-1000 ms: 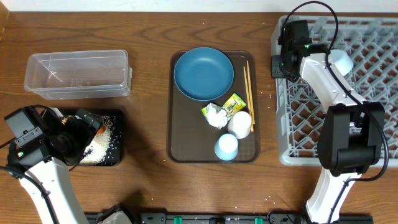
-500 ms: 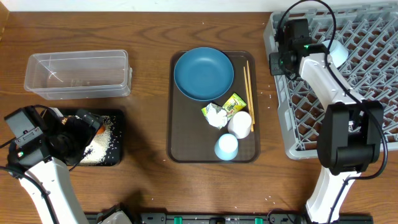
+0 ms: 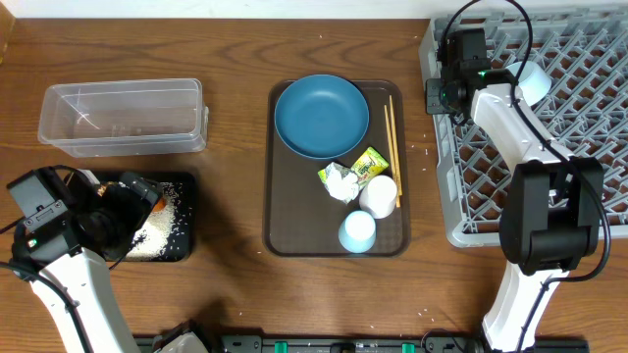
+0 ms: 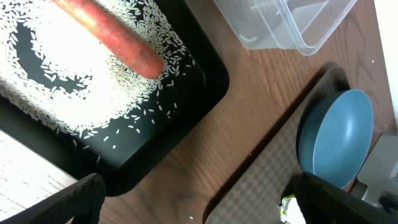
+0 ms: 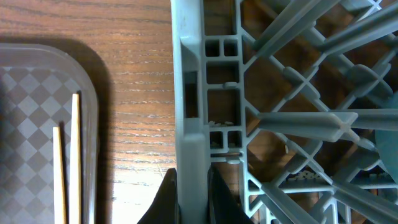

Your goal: Sort waste into correct bins and load items into the dishwasher rack

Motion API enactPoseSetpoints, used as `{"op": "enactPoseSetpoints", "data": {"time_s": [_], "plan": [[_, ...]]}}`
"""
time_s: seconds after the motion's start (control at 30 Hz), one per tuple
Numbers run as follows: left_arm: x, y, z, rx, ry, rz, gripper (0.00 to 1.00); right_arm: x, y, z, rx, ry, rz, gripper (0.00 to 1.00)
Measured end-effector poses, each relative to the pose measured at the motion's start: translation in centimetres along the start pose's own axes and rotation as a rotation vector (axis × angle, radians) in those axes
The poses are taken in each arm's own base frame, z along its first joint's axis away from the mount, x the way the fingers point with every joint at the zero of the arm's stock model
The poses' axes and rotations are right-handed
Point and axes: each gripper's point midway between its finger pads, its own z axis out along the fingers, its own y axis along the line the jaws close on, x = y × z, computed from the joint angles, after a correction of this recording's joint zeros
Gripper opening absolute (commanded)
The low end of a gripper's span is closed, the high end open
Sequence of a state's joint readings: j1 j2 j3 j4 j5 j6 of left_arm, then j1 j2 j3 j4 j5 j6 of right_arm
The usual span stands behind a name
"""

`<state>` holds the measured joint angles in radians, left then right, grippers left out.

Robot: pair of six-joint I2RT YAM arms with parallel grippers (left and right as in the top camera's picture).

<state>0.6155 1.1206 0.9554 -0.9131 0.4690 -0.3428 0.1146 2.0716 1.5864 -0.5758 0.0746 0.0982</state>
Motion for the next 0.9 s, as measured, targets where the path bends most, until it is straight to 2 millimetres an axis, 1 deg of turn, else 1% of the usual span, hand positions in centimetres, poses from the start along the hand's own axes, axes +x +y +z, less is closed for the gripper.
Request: {"op": "enactPoseSetpoints", "data": {"time_s": [0.57, 0.6, 0.63, 0.77, 0.83, 0.9], "plan": [[0.0, 0.0, 0.0, 0.000, 0.000, 0.000, 0.98, -0.1, -0.6, 0.0, 0.040, -0.007, 0.081, 0.01], [0.0, 0.0, 0.0, 0.000, 0.000, 0.000, 0.98, -0.1, -0.6, 0.0, 0.041, -0.007, 0.082, 0.02], [0.0, 0.0, 0.0, 0.000, 0.000, 0.000, 0.98, -0.1, -0.6, 0.0, 0.041, -0.007, 0.082, 0.06], [0.0, 0.0, 0.0, 0.000, 0.000, 0.000, 0.98, -0.4, -0.9, 0.0, 0.056, -0.022, 0.093, 0.34], [0.0, 0.0, 0.0, 0.000, 0.000, 0.000, 0.98, -1.1, -1.2, -0.3, 0.074, -0.044, 0.100, 0.40], [0.0, 0.0, 0.0, 0.000, 0.000, 0.000, 0.98, -1.0, -1.4, -0.3, 0.082, -0.042, 0.096, 0.44]]}}
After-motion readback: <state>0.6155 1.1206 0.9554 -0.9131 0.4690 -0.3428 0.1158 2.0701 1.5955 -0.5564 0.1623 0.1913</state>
